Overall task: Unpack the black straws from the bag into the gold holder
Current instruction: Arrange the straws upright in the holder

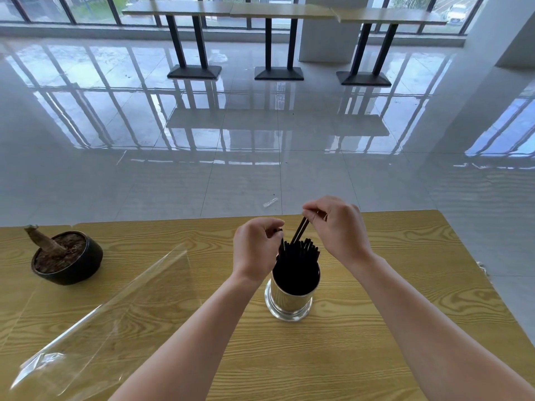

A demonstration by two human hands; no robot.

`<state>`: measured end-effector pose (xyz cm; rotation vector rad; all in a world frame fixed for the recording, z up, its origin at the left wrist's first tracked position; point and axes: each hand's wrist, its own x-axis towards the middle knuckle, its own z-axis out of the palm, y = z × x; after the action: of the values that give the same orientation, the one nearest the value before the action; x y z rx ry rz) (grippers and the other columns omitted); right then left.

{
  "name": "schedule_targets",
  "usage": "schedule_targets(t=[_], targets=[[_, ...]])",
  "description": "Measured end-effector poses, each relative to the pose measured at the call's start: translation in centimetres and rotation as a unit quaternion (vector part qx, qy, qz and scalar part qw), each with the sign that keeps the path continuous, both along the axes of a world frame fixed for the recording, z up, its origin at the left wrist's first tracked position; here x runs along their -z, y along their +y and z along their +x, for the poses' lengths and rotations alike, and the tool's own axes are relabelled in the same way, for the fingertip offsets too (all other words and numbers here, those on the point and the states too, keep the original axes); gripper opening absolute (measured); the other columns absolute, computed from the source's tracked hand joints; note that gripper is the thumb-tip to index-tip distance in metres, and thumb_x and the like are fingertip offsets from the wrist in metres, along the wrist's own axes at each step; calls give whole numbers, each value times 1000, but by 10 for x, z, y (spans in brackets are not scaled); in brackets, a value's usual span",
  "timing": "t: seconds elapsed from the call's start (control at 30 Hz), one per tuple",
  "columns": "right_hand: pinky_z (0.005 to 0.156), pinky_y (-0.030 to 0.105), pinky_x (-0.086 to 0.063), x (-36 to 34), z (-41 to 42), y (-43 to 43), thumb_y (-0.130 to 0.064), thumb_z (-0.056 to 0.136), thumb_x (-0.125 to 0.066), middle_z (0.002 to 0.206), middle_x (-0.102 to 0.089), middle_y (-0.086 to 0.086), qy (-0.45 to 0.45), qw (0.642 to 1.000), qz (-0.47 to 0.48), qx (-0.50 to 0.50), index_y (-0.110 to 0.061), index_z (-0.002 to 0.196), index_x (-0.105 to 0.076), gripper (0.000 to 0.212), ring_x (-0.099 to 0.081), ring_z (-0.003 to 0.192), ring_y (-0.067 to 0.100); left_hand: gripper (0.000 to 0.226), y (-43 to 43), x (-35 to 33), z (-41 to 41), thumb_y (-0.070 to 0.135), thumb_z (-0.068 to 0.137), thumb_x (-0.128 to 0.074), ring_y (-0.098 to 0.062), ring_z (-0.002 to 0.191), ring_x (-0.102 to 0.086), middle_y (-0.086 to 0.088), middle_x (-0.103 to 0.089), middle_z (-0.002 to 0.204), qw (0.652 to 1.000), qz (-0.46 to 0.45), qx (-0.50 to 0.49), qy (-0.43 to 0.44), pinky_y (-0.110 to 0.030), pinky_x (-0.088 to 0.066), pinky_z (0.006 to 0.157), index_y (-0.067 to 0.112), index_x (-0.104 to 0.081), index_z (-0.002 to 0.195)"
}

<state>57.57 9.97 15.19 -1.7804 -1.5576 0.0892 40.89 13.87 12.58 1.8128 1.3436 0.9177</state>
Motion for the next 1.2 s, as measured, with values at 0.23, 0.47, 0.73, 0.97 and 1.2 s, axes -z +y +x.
schedule_targets(t=[0.23,0.47,0.73,0.97,1.2], targets=[[67,25,-55,-47,11,-4,-15,88,-77,80,-74,1,-6,996,88,16,-12,97,-80,10,-67,68,15,22,6,-49,-24,8,87,-75,-4,81,-67,7,-73,93,995,100,-15,-15,-12,-51,78,14,-77,108],[65,25,-56,-76,-3,-11,-12,88,-76,79,-72,-2,-20,994,104,-31,-9,99,-79,12,-64,64,11,21,9,-82,-41,9,86,-76,-3,76,-68,18,-69,88,991,104,-37,-70,-19,-57,73,19,-77,105],[72,34,-54,-108,-46,10,-10,86,-74,84,-75,4,-80,985,58,-143,-10,91,-80,8,-69,76,21,18,2,-90,-23,9,85,-73,-5,73,-68,12,-71,80,991,93,11,-99,-18,-55,68,25,-79,92],[72,34,-56,-117,-60,29,-15,83,-74,77,-76,2,-60,992,6,-112,-13,84,-79,5,-68,75,19,28,10,-91,-24,3,86,-72,-16,69,-76,1,-78,72,973,-26,-2,-228,-23,-60,65,29,-79,77],[67,34,-57,-119,-73,44,-16,80,-73,69,-72,-2,-51,991,-14,-122,-16,79,-76,4,-67,69,16,10,21,-87,-32,0,85,-73,-19,74,-77,-6,-78,74,955,-92,-9,-281,-22,-59,69,7,-80,86]])
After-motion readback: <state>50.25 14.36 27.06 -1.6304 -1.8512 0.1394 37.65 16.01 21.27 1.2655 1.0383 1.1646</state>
